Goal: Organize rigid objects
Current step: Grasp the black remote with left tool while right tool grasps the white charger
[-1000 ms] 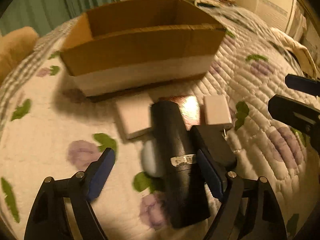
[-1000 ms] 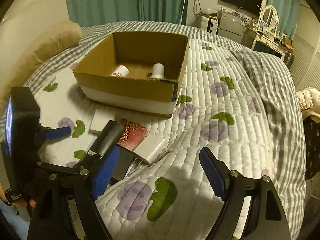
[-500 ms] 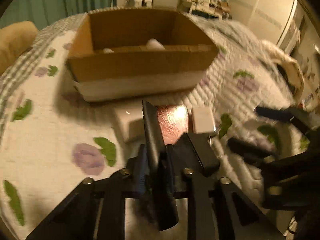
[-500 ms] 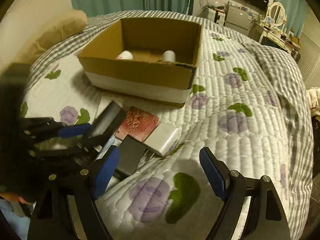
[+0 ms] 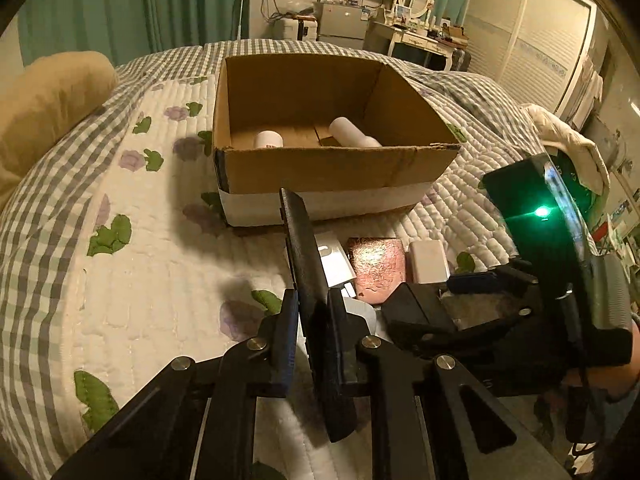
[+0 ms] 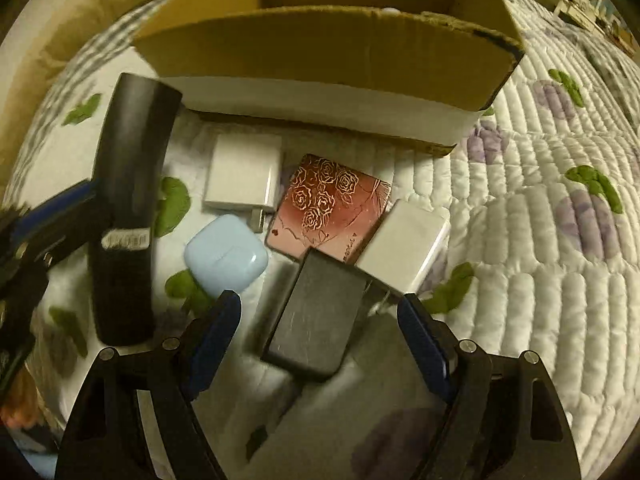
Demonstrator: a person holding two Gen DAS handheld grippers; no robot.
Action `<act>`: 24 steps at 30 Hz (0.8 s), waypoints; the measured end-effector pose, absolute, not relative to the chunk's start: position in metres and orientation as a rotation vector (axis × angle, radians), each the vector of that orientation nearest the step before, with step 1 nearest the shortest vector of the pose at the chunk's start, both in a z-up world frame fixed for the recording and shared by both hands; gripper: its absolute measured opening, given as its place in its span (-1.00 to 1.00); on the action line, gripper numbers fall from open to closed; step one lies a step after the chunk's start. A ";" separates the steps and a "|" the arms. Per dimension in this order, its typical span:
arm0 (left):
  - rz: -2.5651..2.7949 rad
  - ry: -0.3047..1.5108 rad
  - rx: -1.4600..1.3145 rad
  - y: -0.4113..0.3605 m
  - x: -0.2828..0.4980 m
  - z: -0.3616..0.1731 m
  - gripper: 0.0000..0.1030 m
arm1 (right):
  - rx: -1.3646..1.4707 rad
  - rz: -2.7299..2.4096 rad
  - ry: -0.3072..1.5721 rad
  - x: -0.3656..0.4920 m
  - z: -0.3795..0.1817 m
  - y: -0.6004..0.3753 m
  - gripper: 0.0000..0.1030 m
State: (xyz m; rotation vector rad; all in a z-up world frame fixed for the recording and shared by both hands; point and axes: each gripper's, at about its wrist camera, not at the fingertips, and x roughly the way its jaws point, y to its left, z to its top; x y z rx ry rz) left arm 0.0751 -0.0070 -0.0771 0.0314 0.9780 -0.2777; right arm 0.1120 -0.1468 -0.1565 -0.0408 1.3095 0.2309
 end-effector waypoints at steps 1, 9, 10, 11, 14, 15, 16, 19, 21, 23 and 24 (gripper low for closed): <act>-0.279 0.978 0.029 -0.007 0.076 -0.078 -0.73 | -0.045 0.241 1.322 0.114 -0.160 -0.144 0.55; -0.297 0.961 0.002 -0.001 0.077 -0.081 -0.73 | -0.032 0.246 1.263 0.109 -0.164 -0.143 -0.15; -0.297 0.956 0.001 0.000 0.076 -0.079 -0.74 | -0.038 0.249 1.241 0.106 -0.161 -0.143 -0.17; -0.295 0.951 0.001 0.001 0.075 -0.078 -0.87 | -0.050 0.258 1.204 0.100 -0.155 -0.142 -0.18; -0.276 0.912 0.016 0.005 0.071 -0.068 -1.00 | -0.072 0.268 1.123 0.084 -0.140 -0.141 -0.22; -0.285 0.898 0.010 0.006 0.069 -0.063 -1.00 | -0.087 0.278 1.091 0.078 -0.133 -0.139 -0.24; -0.287 0.889 0.007 0.007 0.069 -0.060 -1.00 | -0.090 0.299 1.068 0.074 -0.128 -0.138 -0.25; -0.291 0.884 0.017 0.006 0.071 -0.056 -1.00 | -0.071 0.307 1.014 0.067 -0.111 -0.141 -0.27; -0.301 0.904 -0.005 0.007 0.075 -0.060 -1.00 | -0.058 0.307 0.994 0.067 -0.103 -0.146 -0.27; -0.292 0.927 -0.005 0.007 0.078 -0.067 -0.97 | -0.071 0.294 0.978 0.066 -0.097 -0.145 -0.27; -0.277 0.941 0.000 0.006 0.079 -0.071 -0.93 | -0.074 0.289 0.972 0.066 -0.096 -0.144 -0.27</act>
